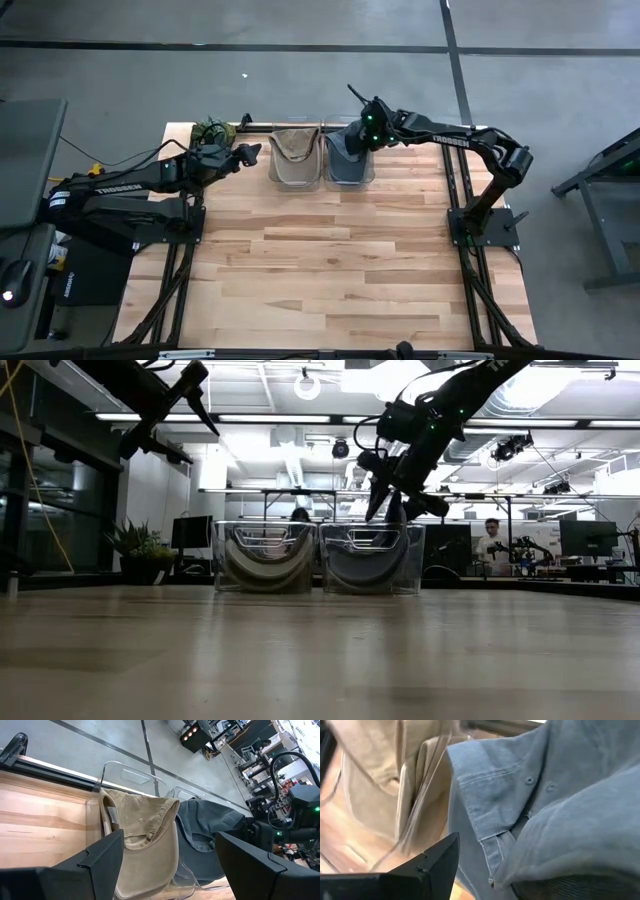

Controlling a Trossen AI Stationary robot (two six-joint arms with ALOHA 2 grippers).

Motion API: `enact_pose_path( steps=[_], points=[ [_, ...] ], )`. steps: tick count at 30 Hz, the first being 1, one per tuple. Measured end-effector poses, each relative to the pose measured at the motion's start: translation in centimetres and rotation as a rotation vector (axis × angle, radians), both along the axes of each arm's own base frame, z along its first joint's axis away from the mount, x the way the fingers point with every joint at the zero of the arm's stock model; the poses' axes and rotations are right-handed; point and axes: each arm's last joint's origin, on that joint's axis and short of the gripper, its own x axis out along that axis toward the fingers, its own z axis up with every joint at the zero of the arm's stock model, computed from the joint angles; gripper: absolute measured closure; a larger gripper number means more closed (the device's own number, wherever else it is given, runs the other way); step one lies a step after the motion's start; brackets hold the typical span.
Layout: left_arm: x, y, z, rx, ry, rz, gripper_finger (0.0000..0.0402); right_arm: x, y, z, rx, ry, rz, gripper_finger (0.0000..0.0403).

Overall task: Pick & Place hat
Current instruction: Put the blue cap into the right transparent bin

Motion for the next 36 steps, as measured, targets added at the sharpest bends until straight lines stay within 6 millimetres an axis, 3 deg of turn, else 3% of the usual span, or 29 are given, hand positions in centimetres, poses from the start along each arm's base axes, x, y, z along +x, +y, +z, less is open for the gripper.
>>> enact_pose_path(
  steps=[12, 18, 36],
  points=[
    [0.0, 0.0, -0.1, -0.001, 0.006, 0.001, 0.0110, -0.3, 0.0, -0.1, -0.050, 0.066, 0.081, 0.0163],
    [0.0, 0.0, -0.1, -0.001, 0.009, 0.001, 0.0110, -0.2, -0.1, 1.5, -0.074, 0.095, 0.133, 0.0163],
    [-0.1, 0.0, -0.1, 0.005, 0.011, 0.012, 0.0110, -1.5, 0.3, 5.2, 0.062, 0.240, -0.008, 0.0163]
  ],
)
